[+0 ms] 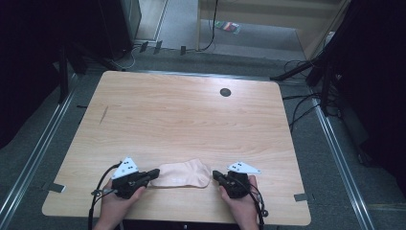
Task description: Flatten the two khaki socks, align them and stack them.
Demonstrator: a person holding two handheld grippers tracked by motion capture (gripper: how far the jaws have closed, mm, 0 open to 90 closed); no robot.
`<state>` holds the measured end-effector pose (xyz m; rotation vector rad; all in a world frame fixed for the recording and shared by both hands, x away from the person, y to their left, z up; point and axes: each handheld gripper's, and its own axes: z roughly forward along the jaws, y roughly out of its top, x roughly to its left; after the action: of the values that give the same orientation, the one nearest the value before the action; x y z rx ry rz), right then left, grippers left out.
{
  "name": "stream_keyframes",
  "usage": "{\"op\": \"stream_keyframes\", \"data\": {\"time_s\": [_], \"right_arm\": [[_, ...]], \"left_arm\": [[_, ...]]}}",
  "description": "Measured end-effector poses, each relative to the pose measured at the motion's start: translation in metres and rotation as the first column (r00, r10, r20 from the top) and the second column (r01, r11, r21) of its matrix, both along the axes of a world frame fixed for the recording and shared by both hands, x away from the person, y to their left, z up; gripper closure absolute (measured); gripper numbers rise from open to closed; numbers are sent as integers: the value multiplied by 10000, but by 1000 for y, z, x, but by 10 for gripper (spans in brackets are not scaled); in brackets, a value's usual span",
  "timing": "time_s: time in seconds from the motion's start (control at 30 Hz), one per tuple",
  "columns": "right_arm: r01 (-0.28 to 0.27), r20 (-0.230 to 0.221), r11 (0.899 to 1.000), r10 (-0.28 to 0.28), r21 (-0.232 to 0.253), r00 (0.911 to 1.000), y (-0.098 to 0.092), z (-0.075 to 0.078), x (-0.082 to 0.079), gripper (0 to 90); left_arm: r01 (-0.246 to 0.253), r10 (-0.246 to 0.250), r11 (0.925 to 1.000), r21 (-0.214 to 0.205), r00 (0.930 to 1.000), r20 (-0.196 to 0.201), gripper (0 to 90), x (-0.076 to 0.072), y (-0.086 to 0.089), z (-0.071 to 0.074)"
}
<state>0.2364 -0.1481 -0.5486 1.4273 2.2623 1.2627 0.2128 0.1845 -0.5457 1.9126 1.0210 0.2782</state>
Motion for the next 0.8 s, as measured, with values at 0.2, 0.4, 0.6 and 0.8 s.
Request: {"op": "stream_keyframes", "data": {"time_s": [0.2, 0.4, 0.6, 0.8], "right_arm": [[-294, 1, 9974, 295, 665, 9996, 6, 0, 2, 900], [560, 205, 9654, -633, 2546, 9978, -9, 6, 8, 900], [207, 419, 9680, -322, 2500, 9986, -6, 6, 6, 898], [-22, 290, 9974, 1, 723, 9996, 22, -4, 9, 900]], "left_arm": [[26, 3, 9954, 958, 9995, -306, 900, 3, -13, -7], [-8, 42, 9969, 791, 9991, -431, 900, 4, -11, -8], [109, -80, 9988, 476, 9981, -608, 871, 6, -8, -9], [-223, 246, 9994, 279, 9960, -858, 900, 8, -5, -9]]}}
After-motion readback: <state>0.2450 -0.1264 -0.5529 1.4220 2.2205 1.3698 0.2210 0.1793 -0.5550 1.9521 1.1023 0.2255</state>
